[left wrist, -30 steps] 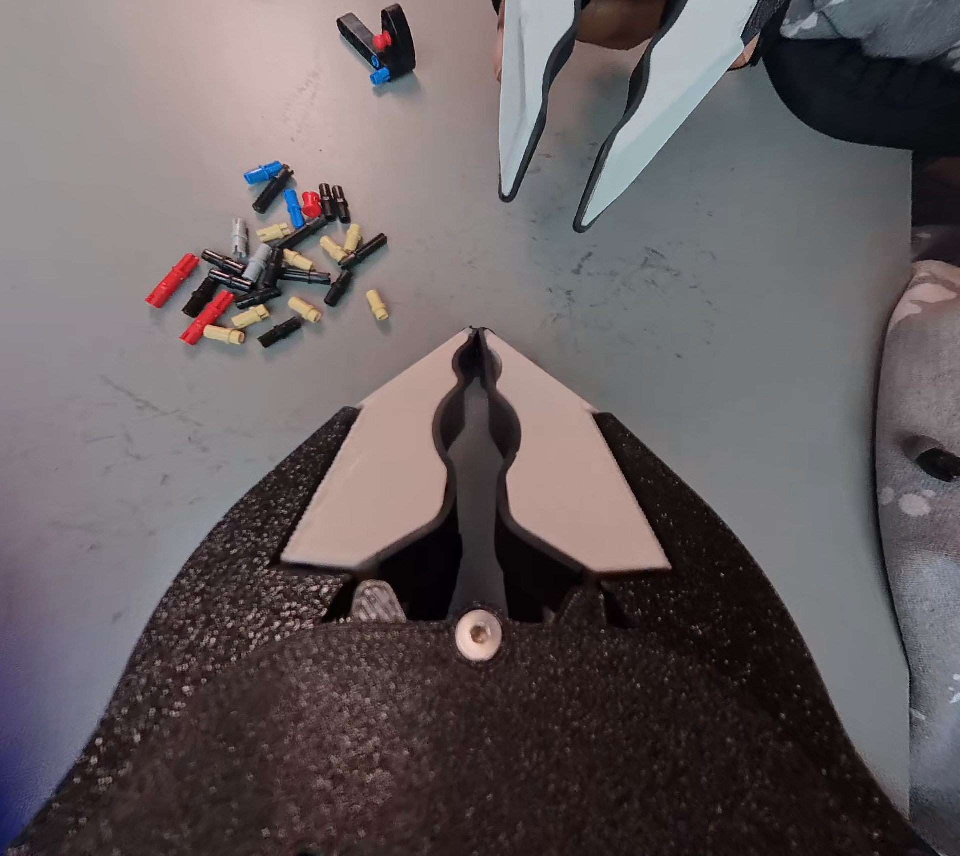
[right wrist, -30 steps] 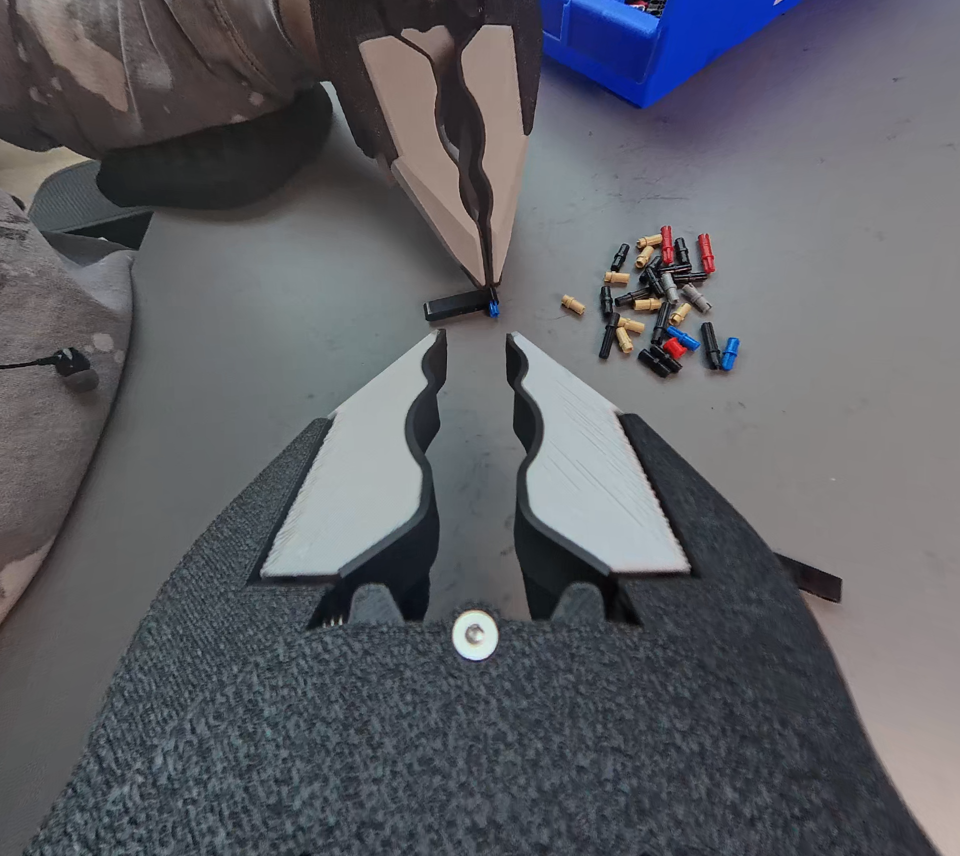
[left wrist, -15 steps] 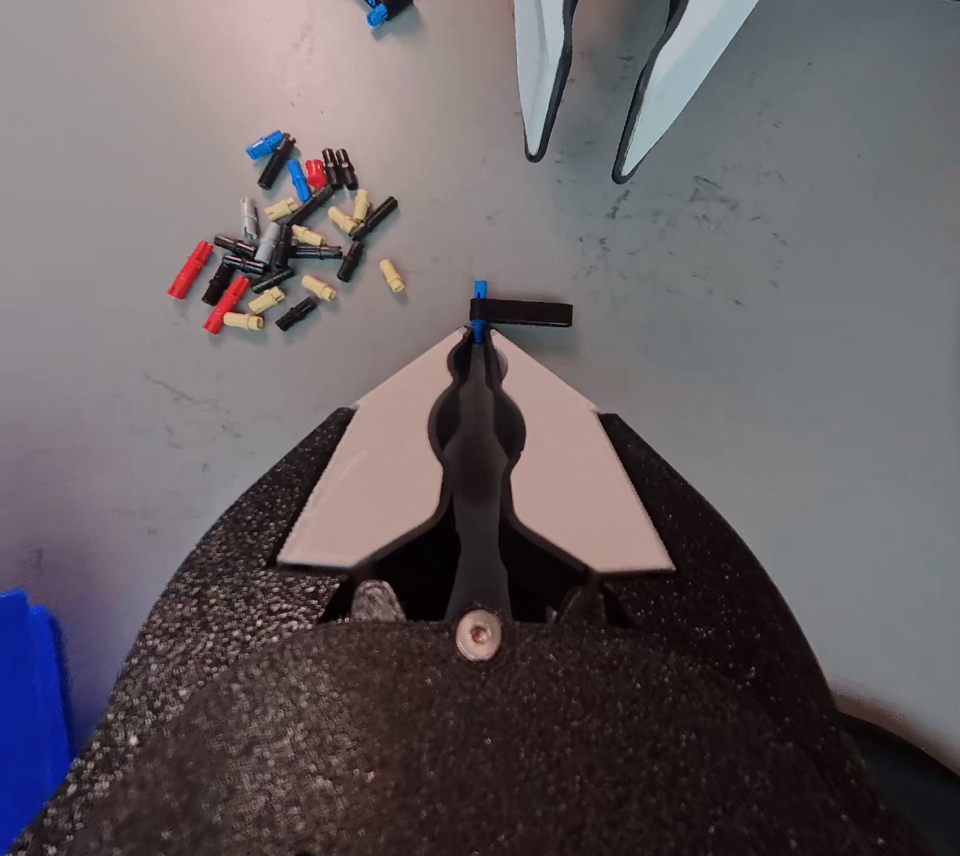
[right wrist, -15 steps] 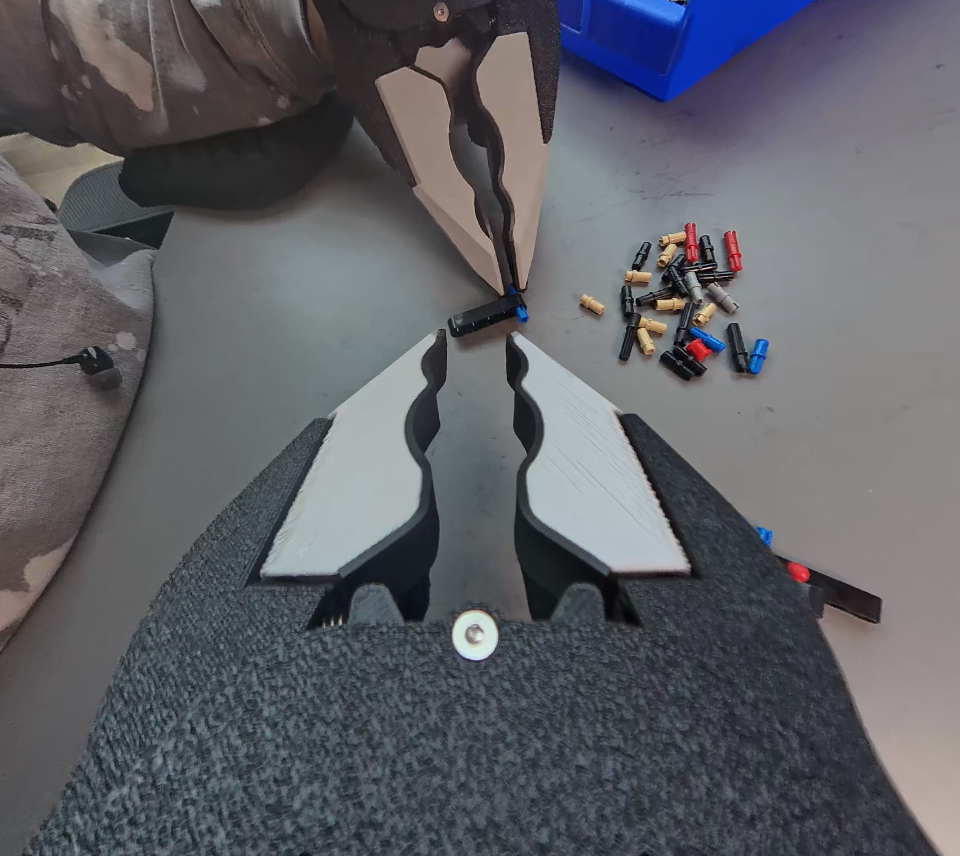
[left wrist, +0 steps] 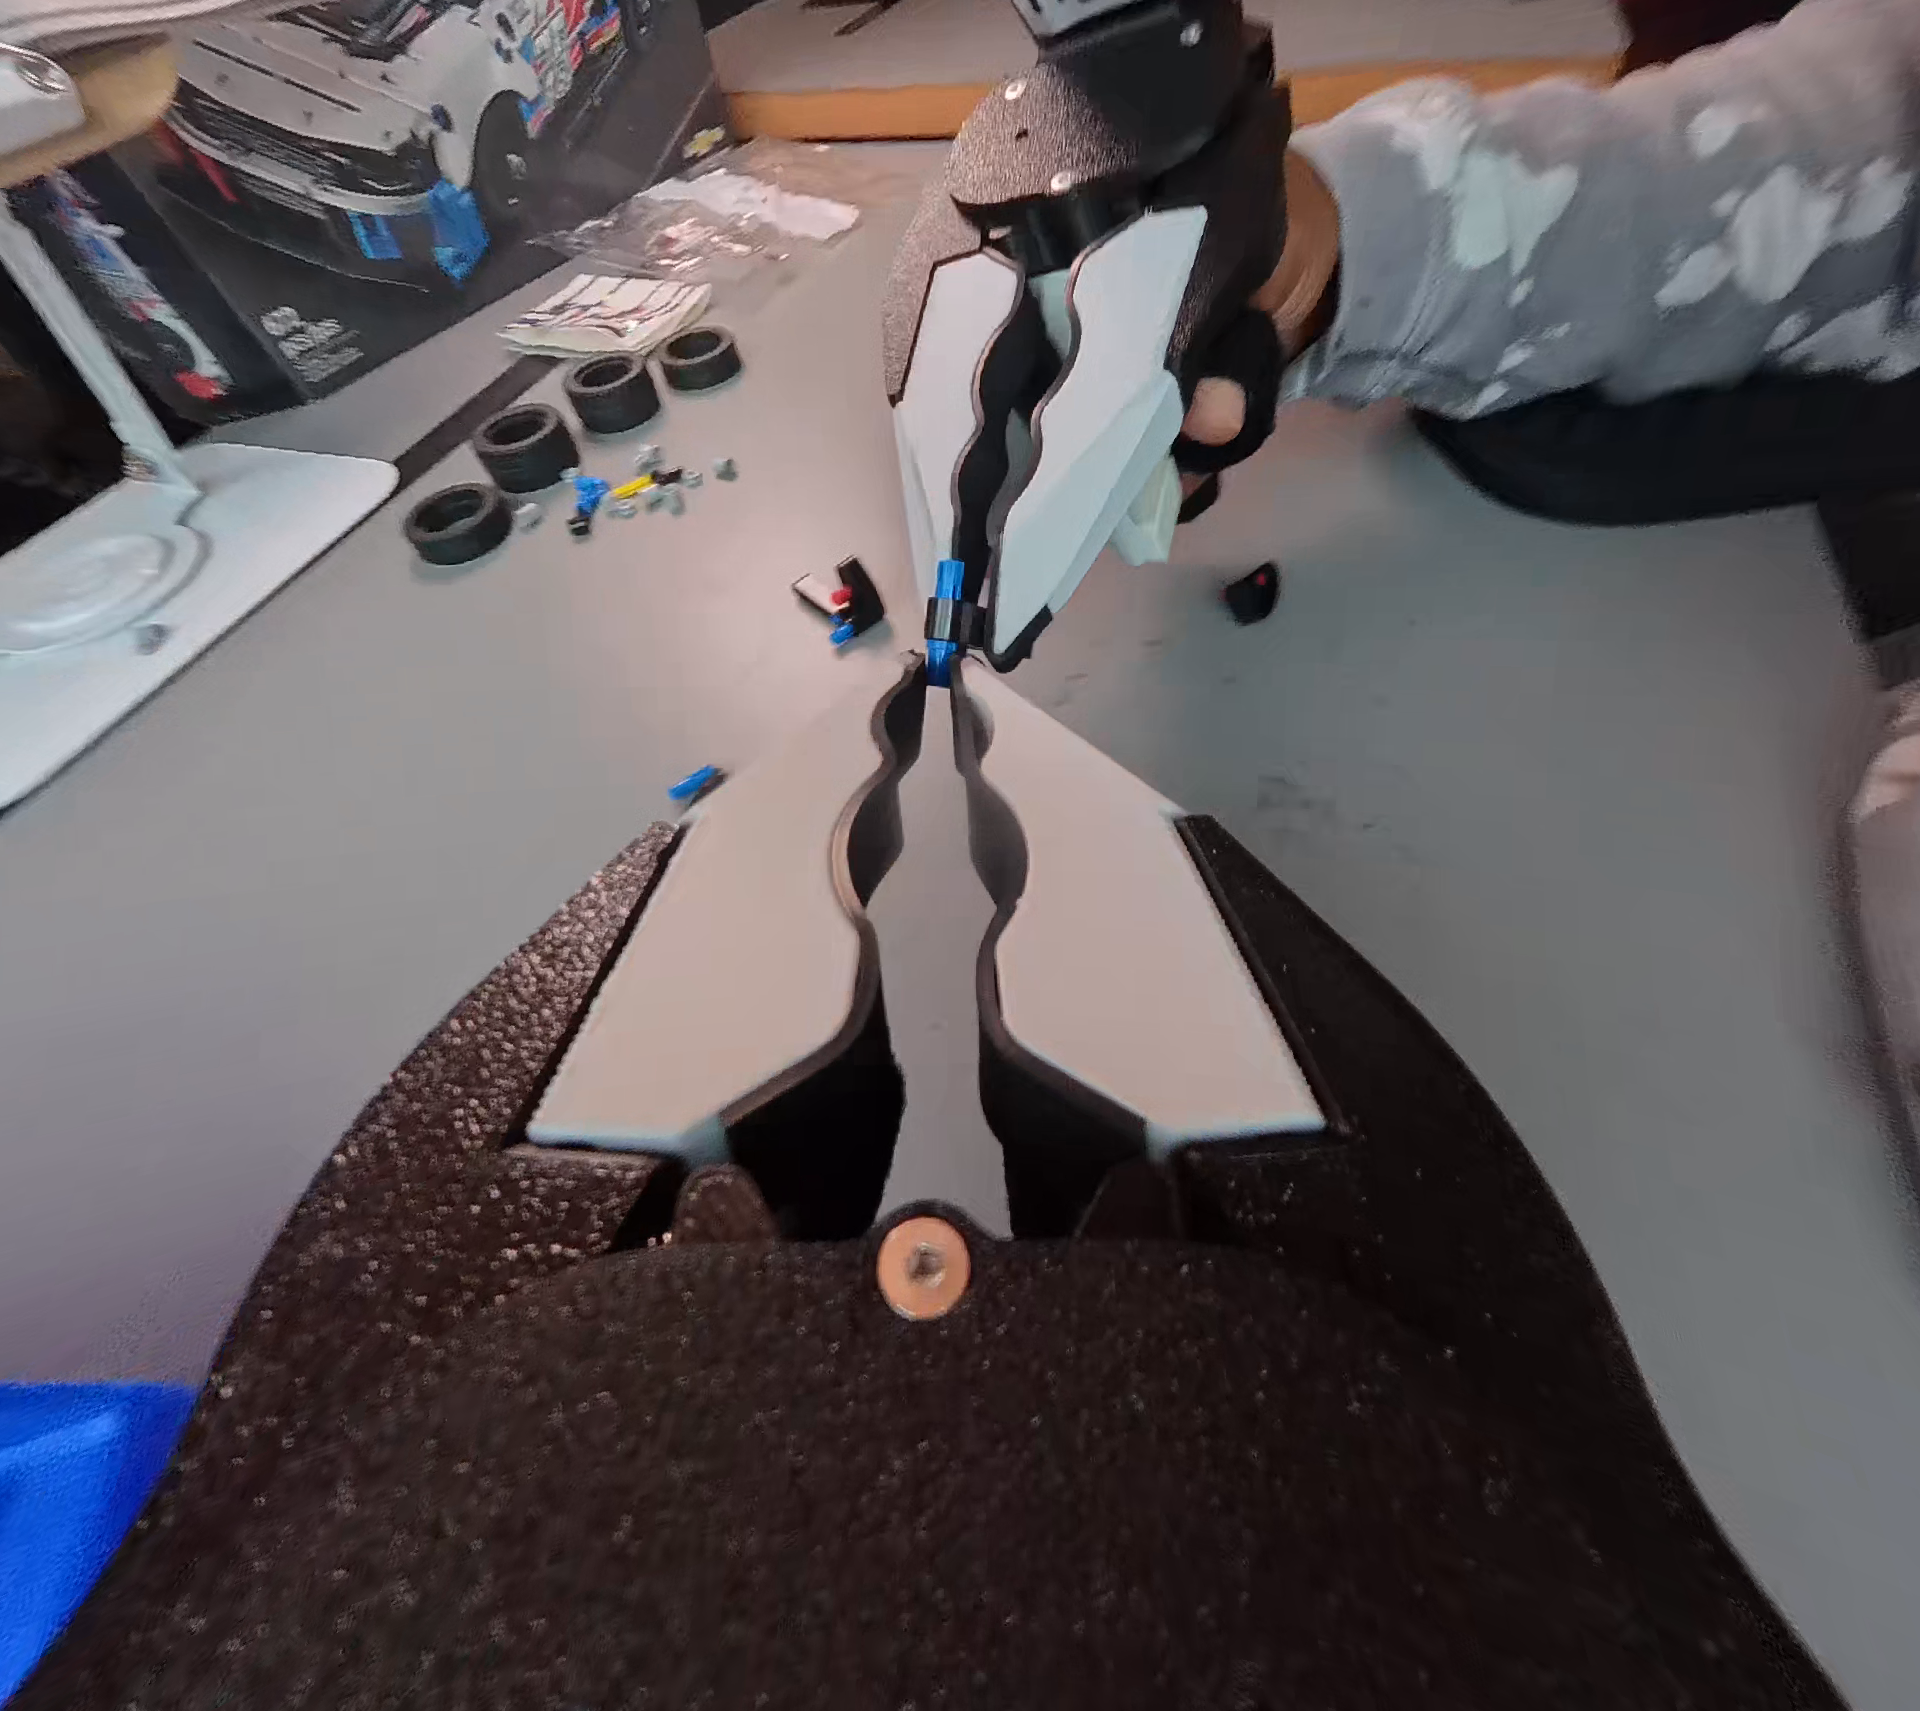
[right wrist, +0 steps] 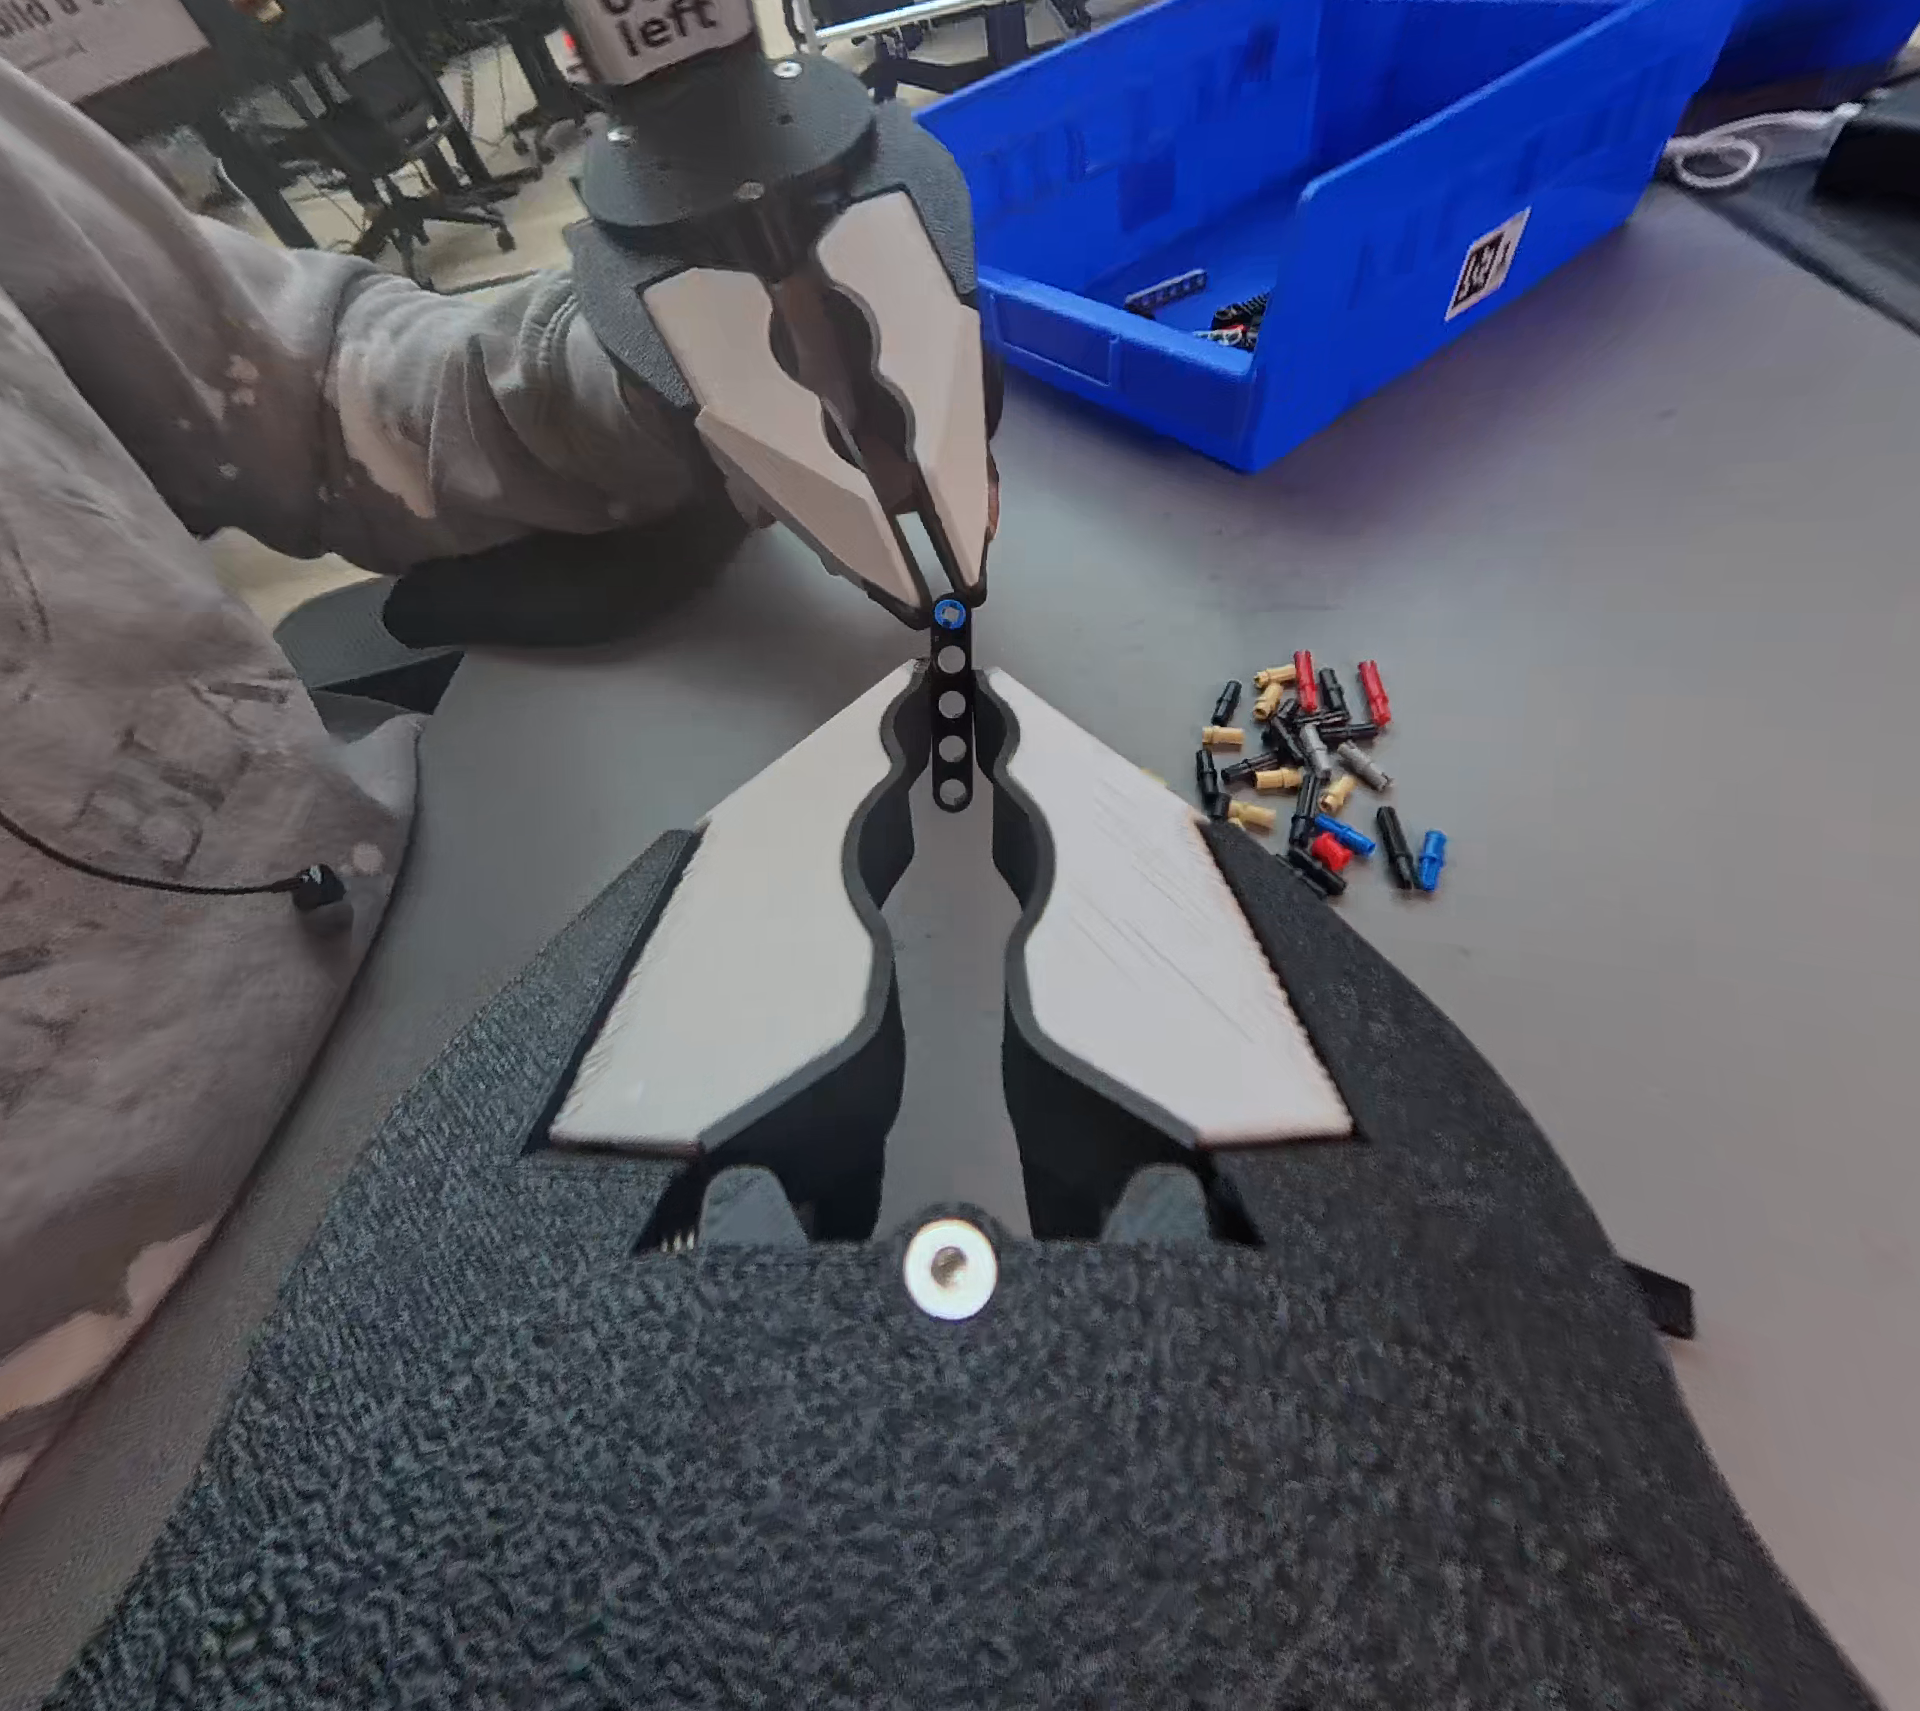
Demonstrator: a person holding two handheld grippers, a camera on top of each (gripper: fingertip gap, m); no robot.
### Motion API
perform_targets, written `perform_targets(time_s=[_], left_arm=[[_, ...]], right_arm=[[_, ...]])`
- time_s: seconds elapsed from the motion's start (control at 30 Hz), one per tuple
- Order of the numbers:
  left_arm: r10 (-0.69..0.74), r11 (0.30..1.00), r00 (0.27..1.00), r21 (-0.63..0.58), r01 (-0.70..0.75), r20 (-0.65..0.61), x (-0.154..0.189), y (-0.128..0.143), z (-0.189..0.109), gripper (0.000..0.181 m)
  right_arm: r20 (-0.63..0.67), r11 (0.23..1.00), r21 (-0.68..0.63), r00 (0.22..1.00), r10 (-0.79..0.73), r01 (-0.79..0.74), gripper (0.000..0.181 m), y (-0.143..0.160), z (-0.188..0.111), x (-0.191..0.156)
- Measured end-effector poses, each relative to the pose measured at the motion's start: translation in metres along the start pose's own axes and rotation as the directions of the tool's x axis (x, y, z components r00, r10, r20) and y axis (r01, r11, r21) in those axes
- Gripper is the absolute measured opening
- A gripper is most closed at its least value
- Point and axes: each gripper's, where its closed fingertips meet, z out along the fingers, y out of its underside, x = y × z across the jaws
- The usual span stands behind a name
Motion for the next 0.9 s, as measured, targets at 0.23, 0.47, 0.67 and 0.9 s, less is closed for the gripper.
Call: perform_targets(time_s=[0.23,0.47,0.67,0.9], left_arm=[[-0.180,0.978,0.963,0.066,0.197,-0.202,0.019,-0.014,-0.003,0.009],[-0.139,0.990,0.966,-0.007,0.141,-0.216,0.025,-0.008,-0.007,0.005],[-0.259,0.964,0.929,-0.014,0.265,-0.265,0.026,-0.009,-0.007,0.004],[-0.398,0.908,0.863,0.003,0.420,-0.313,0.023,-0.014,-0.006,0.003]], right_arm=[[0.059,0.993,0.010,0.991,-0.122,0.121,0.007,-0.004,-0.004,-0.019],[0.110,0.993,0.056,0.988,-0.106,0.100,0.006,-0.008,-0.005,-0.026],[0.143,0.989,0.138,0.987,-0.076,0.056,0.006,-0.018,-0.010,-0.027],[0.220,0.944,0.308,0.974,0.054,-0.122,0.007,-0.039,-0.017,-0.023]])
